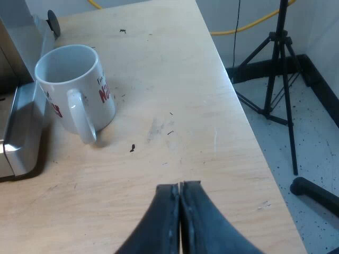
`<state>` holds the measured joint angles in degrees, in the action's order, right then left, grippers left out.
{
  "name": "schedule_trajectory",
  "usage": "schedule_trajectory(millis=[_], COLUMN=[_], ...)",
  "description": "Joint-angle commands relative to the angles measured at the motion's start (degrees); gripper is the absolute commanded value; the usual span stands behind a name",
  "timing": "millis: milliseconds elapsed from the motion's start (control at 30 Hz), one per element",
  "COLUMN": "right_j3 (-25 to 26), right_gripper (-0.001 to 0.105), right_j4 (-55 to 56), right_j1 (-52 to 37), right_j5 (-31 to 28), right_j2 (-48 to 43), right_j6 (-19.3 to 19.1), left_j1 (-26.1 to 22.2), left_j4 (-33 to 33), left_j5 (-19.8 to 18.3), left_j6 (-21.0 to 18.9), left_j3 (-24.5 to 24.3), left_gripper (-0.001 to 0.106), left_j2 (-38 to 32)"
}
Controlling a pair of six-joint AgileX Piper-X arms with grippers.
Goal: Place mug into machine
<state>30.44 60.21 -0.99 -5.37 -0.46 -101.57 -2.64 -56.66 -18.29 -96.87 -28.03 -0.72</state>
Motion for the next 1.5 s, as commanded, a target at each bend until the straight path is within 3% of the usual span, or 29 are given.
schedule_trajectory(millis=[33,267,400,433,533,767,1033,1233,1500], right_j3=[0.08,0.08,0.26,0.44,1.11,3.06,4.69,6.18,9.3], right_gripper=[0.0,0.002,0.028,0.038,0.054,0.054,0.054,0.054,0.054], right_j4=[-0.59,-1.75,-5.4,-6.61,-8.39,-11.59,-15.82,-19.39,-21.24], right_j1=[-0.18,-0.18,-0.18,-0.18,-0.18,-0.18,-0.18,0.85,8.28], right_j5=[0.01,0.58,5.84,6.32,6.12,9.69,17.28,18.57,15.84], right_j2=[-2.57,-2.57,-2.42,-2.25,-0.97,4.87,14.91,20.46,27.26], right_j6=[-0.13,-1.89,-2.82,-2.64,-2.75,-2.75,-3.81,-3.81,-3.71], left_j1=[-0.03,-0.03,-0.03,-0.03,-0.03,2.1,10.9,16.32,23.0], left_j4=[0.9,0.9,0.9,0.9,2.14,8.44,14.32,20.36,27.23], left_j5=[0.02,-2.9,-2.89,-2.89,-2.89,-3.85,-4.91,-9.25,-9.55], left_j6=[-0.6,-0.6,-1.38,-1.45,-1.44,-2.25,-1.94,-1.69,-1.69], left_j3=[-0.13,-0.13,-0.73,-1.29,-3.32,-6.34,-8.67,-9.29,-9.29], left_gripper=[0.071,0.071,0.071,0.071,0.071,0.071,0.071,0.071,0.071], left_j2=[-7.99,-7.83,-6.31,-5.65,-3.08,3.74,13.17,20.37,28.12])
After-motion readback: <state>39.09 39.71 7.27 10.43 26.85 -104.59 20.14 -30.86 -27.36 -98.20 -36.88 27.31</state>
